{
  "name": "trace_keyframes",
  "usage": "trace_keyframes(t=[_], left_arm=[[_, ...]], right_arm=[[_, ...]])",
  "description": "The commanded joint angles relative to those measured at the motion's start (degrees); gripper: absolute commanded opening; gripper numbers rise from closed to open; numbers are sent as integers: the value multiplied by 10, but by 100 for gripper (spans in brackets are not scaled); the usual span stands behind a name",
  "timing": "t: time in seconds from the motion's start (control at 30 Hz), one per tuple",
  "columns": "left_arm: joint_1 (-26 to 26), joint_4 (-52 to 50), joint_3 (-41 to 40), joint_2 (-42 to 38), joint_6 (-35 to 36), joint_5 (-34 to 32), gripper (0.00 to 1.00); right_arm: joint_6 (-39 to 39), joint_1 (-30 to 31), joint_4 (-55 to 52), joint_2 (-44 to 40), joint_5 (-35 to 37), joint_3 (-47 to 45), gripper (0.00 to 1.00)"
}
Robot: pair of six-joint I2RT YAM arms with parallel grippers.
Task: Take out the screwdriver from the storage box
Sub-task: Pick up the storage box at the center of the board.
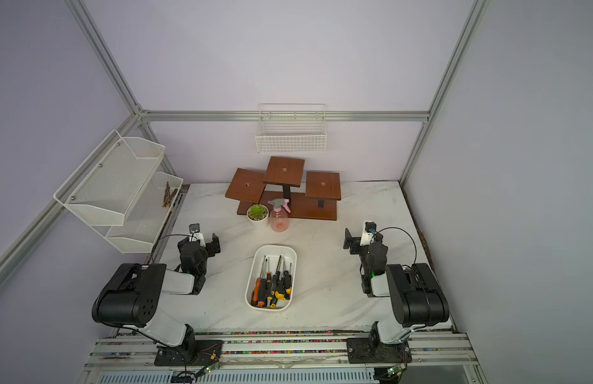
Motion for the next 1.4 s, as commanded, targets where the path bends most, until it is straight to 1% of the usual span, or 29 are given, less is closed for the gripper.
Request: trace_keyframes(t=[0.0,0.13,1.37], left_arm=[[1,13,9,-12,-5,23,100],[2,-1,12,-15,-7,23,100],[2,-3,15,-15,-9,21,100]], right_arm=[[-8,1,19,0,1,-6,100],[-8,1,19,0,1,-5,100],[-8,1,18,1,1,-4,100]])
